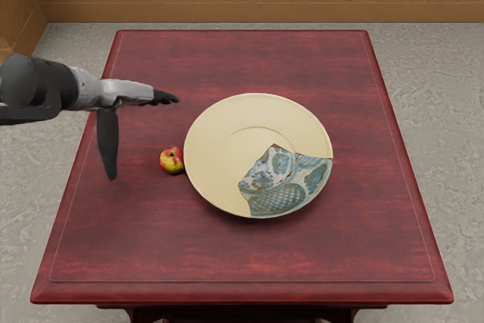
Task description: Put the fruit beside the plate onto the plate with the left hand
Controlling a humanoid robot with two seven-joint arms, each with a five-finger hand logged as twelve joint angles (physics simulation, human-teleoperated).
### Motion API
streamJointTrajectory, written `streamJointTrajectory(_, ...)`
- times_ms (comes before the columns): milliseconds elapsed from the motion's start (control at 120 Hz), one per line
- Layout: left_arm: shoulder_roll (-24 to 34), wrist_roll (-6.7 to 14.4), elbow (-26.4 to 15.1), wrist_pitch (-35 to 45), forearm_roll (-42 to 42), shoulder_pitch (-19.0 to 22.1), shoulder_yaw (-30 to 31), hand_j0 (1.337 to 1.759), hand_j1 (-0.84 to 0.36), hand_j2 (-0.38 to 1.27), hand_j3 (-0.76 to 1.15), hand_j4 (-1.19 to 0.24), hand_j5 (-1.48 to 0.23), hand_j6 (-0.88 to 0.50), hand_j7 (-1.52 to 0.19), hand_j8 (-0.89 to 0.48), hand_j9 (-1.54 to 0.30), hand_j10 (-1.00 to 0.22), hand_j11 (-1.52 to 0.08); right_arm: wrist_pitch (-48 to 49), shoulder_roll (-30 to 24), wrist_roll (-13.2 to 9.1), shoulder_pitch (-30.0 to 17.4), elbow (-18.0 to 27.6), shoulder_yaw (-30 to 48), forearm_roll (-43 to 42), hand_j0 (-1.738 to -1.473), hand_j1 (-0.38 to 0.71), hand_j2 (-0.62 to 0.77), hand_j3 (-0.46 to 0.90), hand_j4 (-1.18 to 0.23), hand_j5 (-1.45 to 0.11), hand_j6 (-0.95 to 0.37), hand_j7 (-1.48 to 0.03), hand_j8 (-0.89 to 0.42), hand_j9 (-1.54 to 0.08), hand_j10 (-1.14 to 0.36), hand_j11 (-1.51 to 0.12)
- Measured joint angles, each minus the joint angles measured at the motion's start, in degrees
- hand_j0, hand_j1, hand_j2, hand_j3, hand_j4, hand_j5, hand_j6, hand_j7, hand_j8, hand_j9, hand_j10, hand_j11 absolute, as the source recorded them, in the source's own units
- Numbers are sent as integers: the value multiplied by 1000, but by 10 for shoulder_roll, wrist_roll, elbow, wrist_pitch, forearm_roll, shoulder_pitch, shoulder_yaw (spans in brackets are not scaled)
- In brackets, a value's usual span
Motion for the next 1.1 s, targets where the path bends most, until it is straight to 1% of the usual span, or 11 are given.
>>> streamJointTrajectory(58,-18,1,-1,41,16,7,1,1658,348,1,0,-5,-2,-6,-2,-6,-2,-5,-2,0,0,0,0,0,0,0,-1658,-331,-3,0,-15,-20,-15,-20,-15,-20,-15,-20)
streamJointTrajectory(92,-26,2,-1,72,28,23,1,1658,347,1,0,-5,-3,-6,-3,-6,-2,-5,-2,0,0,0,0,0,0,0,-1658,-331,-3,0,-15,-20,-15,-20,-15,-20,-15,-20)
streamJointTrajectory(125,-57,2,-1,108,50,37,2,1658,347,1,0,-5,-3,-6,-3,-6,-3,-5,-3,0,0,0,0,0,0,0,-1658,-331,-3,0,-15,-19,-15,-20,-15,-20,-15,-20)
streamJointTrajectory(150,-68,2,-1,132,65,47,4,1658,347,1,0,-6,-3,-7,-3,-7,-3,-5,-3,0,0,0,0,0,0,0,-1658,-331,-3,0,-15,-20,-15,-20,-15,-20,-15,-20)
streamJointTrajectory(225,-79,2,-4,206,99,75,11,1658,347,2,0,-6,-3,-7,-3,-6,-3,-5,-3,0,0,0,0,0,0,0,-1658,-331,-3,0,-15,-20,-15,-20,-15,-20,-15,-20)
streamJointTrajectory(283,-80,2,-5,244,117,87,15,1658,347,2,0,-6,-4,-7,-4,-7,-3,-5,-3,0,0,0,0,0,0,0,-1658,-331,-3,0,-15,-20,-15,-20,-15,-20,-15,-20)
streamJointTrajectory(417,-68,3,-17,301,131,91,51,1658,346,2,0,-6,-5,-7,-5,-7,-4,-6,-4,0,0,0,0,0,0,0,-1658,-331,-3,0,-15,-20,-15,-20,-15,-20,-15,-20)
streamJointTrajectory(500,-69,3,-30,321,129,105,74,1658,346,2,0,-7,-5,-8,-5,-7,-5,-6,-5,0,0,0,0,0,0,0,-1658,-331,-3,0,-15,-19,-15,-20,-15,-20,-15,-20)
streamJointTrajectory(692,-63,3,-41,335,121,111,89,1658,341,4,0,-11,-11,-12,-11,-12,-10,-11,-10,0,0,0,0,0,0,0,-1658,-331,-3,0,-15,-19,-15,-20,-15,-20,-15,-20)
streamJointTrajectory(917,-65,3,-41,343,127,112,101,1658,187,29,0,-139,-177,-140,-177,-140,-177,-139,-177,0,0,0,0,0,0,0,-1658,-331,-3,0,-15,-20,-15,-20,-15,-20,-15,-20)
streamJointTrajectory(1100,-84,3,-31,382,163,116,123,1658,121,41,0,-195,-250,-196,-249,-196,-249,-194,-249,0,0,0,0,0,0,0,-1658,-331,-3,0,-15,-20,-15,-20,-15,-20,-15,-20)
